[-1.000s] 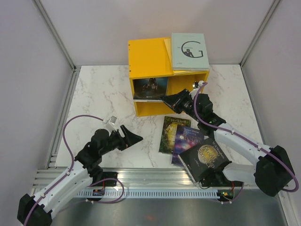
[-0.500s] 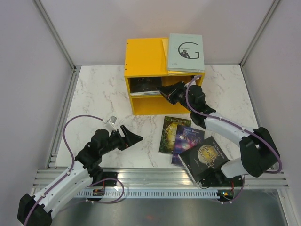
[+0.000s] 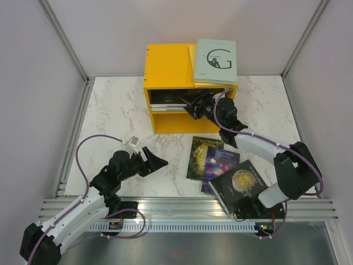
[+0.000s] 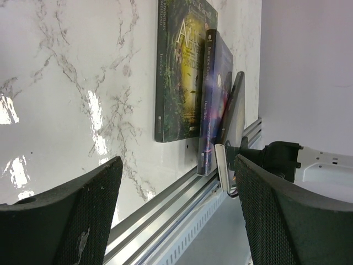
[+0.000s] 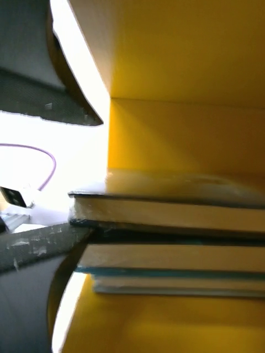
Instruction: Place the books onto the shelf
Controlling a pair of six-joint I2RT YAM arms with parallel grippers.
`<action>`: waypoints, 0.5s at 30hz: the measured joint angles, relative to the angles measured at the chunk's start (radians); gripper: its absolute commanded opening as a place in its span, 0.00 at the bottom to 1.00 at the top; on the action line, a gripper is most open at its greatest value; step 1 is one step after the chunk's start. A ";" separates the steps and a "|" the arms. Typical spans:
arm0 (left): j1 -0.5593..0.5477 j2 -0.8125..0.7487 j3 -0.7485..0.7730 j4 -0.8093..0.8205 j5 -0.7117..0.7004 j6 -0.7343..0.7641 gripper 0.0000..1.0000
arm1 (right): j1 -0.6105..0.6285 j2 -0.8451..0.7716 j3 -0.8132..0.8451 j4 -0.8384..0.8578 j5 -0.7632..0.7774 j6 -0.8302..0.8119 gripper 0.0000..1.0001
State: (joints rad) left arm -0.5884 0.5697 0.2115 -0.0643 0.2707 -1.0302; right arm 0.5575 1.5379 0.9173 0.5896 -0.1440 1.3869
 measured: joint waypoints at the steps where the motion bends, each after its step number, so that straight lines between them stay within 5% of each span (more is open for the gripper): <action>1: 0.000 0.000 0.000 0.001 0.000 0.000 0.84 | 0.002 -0.006 -0.002 -0.003 -0.003 0.000 0.79; 8: 0.000 -0.003 -0.002 0.010 0.000 0.000 0.83 | 0.010 -0.127 -0.046 -0.162 -0.020 -0.055 0.90; 9: 0.000 -0.006 -0.002 0.009 0.000 0.000 0.83 | 0.011 -0.151 -0.052 -0.200 -0.016 -0.080 0.98; 15: 0.004 -0.030 -0.002 0.000 -0.001 0.000 0.83 | 0.009 -0.264 -0.057 -0.325 -0.005 -0.183 0.98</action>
State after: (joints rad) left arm -0.5846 0.5400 0.2092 -0.0647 0.2699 -1.0302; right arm 0.5667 1.2736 0.8604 0.2649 -0.1490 1.2034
